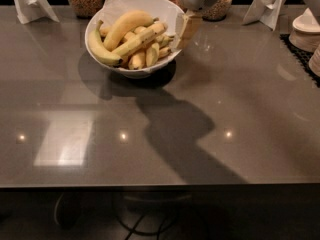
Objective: Pick banana from white bowl
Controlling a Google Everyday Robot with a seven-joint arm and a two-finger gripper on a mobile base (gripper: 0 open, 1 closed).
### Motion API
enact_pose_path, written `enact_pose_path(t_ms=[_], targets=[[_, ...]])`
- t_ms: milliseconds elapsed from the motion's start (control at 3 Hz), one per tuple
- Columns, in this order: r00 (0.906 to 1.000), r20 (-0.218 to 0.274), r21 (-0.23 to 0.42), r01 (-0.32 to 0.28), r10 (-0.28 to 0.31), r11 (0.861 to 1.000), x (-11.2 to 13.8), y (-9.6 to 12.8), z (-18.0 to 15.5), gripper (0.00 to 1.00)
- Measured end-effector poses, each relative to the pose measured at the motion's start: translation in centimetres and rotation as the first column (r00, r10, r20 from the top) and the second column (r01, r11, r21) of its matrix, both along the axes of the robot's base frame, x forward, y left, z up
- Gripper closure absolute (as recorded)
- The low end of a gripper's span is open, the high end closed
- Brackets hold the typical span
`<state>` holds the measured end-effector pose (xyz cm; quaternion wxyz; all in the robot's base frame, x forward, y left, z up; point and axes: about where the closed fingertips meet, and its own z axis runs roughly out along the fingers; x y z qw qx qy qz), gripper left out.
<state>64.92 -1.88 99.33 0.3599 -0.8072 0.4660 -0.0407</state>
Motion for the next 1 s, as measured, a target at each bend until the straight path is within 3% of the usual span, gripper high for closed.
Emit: enact_pose_path(t_ms=[333,1000], targets=[[0.9997,0.009,0.015,-0.023,0.023,1.0,2.2,0.3,-1.4,0.29],[0.9984,0.019,0.05,-0.054,0.053,0.997,5.1,1.4,-3.3,0.25]])
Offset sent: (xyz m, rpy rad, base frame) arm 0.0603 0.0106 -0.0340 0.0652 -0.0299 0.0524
